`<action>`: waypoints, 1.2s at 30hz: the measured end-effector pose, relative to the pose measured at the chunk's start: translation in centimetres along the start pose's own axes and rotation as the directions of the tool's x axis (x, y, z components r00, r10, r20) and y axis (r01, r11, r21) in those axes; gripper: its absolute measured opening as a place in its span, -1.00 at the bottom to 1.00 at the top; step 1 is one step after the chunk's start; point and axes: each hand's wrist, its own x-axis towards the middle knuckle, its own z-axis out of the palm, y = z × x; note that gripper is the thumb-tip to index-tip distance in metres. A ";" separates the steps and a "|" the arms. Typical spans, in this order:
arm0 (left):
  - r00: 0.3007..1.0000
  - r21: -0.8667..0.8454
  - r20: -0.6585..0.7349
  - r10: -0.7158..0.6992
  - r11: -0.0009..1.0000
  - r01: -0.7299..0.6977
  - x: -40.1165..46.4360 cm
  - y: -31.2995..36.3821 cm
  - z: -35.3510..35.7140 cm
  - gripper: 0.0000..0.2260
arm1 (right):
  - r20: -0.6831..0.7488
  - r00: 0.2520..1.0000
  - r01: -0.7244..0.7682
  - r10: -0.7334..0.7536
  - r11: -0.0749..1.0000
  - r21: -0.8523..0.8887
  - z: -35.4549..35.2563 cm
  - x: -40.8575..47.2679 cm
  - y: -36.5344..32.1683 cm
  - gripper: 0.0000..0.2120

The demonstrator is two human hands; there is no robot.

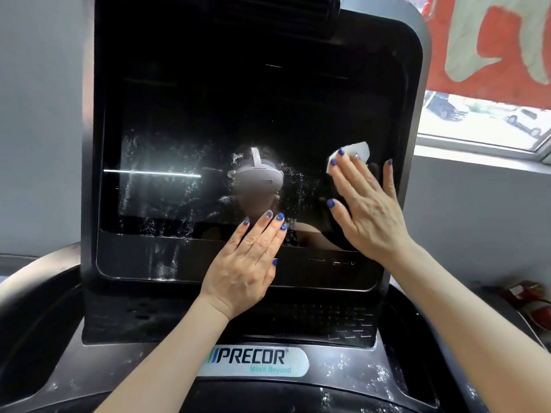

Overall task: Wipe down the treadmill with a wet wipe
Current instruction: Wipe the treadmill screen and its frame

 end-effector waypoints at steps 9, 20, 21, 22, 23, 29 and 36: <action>1.000 -0.027 -0.001 -0.016 0.999 0.016 -0.4 -0.2 -0.3 -0.51 | 0.207 0.937 0.301 -0.283 0.951 -0.064 0.7 -5.6 0.2 -0.41; 1.000 0.073 0.014 -0.028 0.997 0.027 -2.8 -1.1 -0.2 -0.51 | 0.064 0.994 0.091 -0.088 0.995 -0.041 0.1 3.2 -2.0 -0.43; 1.000 0.081 0.015 -0.025 0.996 0.024 -2.9 -1.1 -0.1 -0.51 | 0.076 0.991 0.116 -0.113 0.993 -0.035 0.4 2.5 -2.4 -0.42; 1.000 0.088 0.015 -0.022 0.996 0.021 -2.9 -1.2 -0.1 -0.51 | 0.097 0.984 0.152 -0.148 0.988 -0.032 0.7 1.7 -2.8 -0.41; 1.000 0.094 0.015 -0.018 0.995 0.016 -2.9 -1.2 -0.1 -0.51 | 0.121 0.975 0.191 -0.185 0.981 -0.034 1.1 0.7 -3.1 -0.40; 1.000 0.082 0.009 -0.003 0.997 0.003 -2.9 -1.2 -0.2 -0.50 | 0.257 0.880 0.433 -0.400 0.897 -0.087 1.3 -2.4 -2.3 -0.38; 0.999 0.010 0.013 -0.048 0.999 0.048 -4.1 -2.2 -1.1 -0.49 | 0.111 0.948 0.313 -0.299 0.940 -0.136 -1.0 5.5 -1.4 -0.45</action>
